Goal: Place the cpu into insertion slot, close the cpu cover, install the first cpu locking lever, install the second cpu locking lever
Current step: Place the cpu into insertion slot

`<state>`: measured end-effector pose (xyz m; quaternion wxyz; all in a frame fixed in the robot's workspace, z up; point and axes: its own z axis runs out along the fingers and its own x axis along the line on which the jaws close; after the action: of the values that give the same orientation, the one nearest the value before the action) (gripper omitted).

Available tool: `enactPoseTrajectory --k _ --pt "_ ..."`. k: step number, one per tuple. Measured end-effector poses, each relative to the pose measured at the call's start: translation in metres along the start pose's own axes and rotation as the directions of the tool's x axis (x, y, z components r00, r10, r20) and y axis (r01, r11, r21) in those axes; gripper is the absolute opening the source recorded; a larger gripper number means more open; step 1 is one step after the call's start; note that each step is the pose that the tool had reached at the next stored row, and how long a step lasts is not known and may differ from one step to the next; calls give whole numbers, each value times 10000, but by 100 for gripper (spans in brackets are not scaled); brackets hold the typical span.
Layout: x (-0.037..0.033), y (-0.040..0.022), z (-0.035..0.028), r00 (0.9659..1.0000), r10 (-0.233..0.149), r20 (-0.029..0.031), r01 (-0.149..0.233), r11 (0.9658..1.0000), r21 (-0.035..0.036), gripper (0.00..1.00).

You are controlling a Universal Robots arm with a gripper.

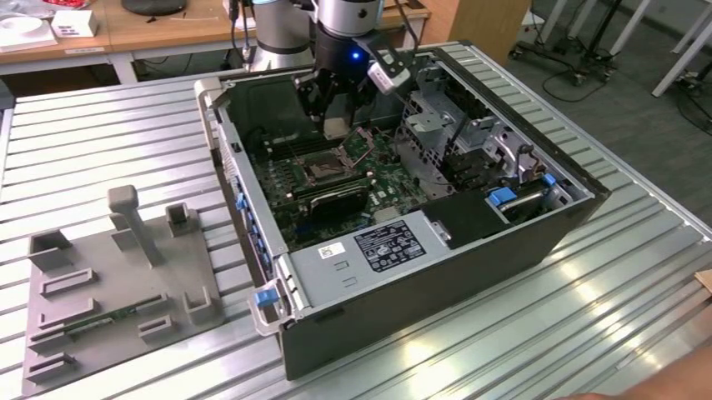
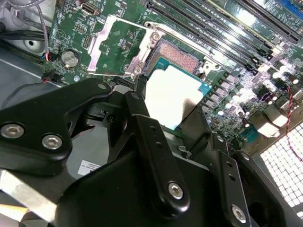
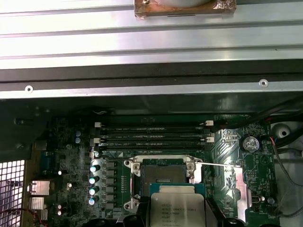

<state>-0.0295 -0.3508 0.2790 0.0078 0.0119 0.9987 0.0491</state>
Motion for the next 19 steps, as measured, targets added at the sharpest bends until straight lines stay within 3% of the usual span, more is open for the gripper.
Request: enactPoseTrajectory --k 5,19 --pt "11 -2 15 10000 -3 42 3 10000 -2 54" --pt "75 -18 165 9994 -34 343 34 10000 -8 54"
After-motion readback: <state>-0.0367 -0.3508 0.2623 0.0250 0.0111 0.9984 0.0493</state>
